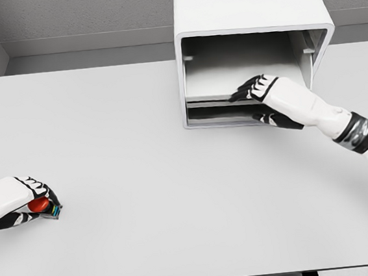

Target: Slide open multi-storey tabletop storage cabinets and put open load switch and slide close multi-storey tabletop storage cabinets

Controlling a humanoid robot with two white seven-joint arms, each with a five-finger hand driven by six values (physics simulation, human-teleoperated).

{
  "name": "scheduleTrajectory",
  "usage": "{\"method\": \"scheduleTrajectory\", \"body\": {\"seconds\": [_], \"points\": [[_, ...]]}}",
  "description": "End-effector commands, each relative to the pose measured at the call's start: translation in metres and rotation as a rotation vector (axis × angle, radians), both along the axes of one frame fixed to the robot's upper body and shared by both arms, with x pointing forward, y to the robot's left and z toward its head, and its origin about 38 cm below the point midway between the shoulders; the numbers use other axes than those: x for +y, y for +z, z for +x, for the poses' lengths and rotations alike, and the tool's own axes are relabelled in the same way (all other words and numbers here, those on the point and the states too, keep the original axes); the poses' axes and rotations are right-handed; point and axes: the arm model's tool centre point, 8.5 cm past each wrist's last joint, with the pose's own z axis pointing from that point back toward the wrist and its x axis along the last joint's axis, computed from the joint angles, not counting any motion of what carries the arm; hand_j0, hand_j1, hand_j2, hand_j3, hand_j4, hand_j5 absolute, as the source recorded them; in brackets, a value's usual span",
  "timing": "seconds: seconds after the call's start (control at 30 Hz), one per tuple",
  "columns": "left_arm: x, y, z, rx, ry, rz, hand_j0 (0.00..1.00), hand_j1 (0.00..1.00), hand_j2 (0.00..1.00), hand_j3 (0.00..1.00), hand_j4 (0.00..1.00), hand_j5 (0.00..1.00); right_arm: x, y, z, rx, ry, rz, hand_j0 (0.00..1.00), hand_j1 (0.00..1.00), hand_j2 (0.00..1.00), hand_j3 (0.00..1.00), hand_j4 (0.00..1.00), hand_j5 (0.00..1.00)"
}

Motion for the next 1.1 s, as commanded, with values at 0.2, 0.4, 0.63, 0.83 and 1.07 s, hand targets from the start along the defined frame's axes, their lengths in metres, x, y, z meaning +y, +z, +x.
{"method": "scheduleTrajectory", "body": {"seconds": [0.2,0.4,0.63,0.83,1.07], "points": [[0.001,0.006,0.003,-0.014,0.003,-0.008,0.45,0.45,0.45,0.45,0.45,0.45,-0.003,0.001,-0.008,0.005,0.009,-0.004,0.75,0.75,0.75,0.75,0.75,0.75],[0.0,0.009,0.004,-0.024,0.002,-0.012,0.42,0.42,0.42,0.42,0.42,0.42,-0.01,0.002,-0.013,0.01,0.008,-0.021,0.75,0.75,0.75,0.75,0.75,0.75],[-0.003,0.02,0.011,-0.06,-0.007,-0.017,0.39,0.39,0.39,0.39,0.39,0.39,-0.014,0.002,-0.02,0.015,0.014,-0.036,0.75,0.75,0.75,0.75,0.75,0.75],[-0.003,0.025,0.015,-0.079,-0.008,-0.018,0.39,0.39,0.39,0.39,0.39,0.39,-0.021,0.01,-0.031,-0.004,0.008,-0.025,0.75,0.75,0.75,0.75,0.75,0.75],[-0.006,0.03,0.02,-0.11,-0.001,-0.044,0.39,0.39,0.39,0.39,0.39,0.39,-0.025,0.015,-0.036,-0.01,0.011,-0.036,0.75,0.75,0.75,0.75,0.75,0.75]]}}
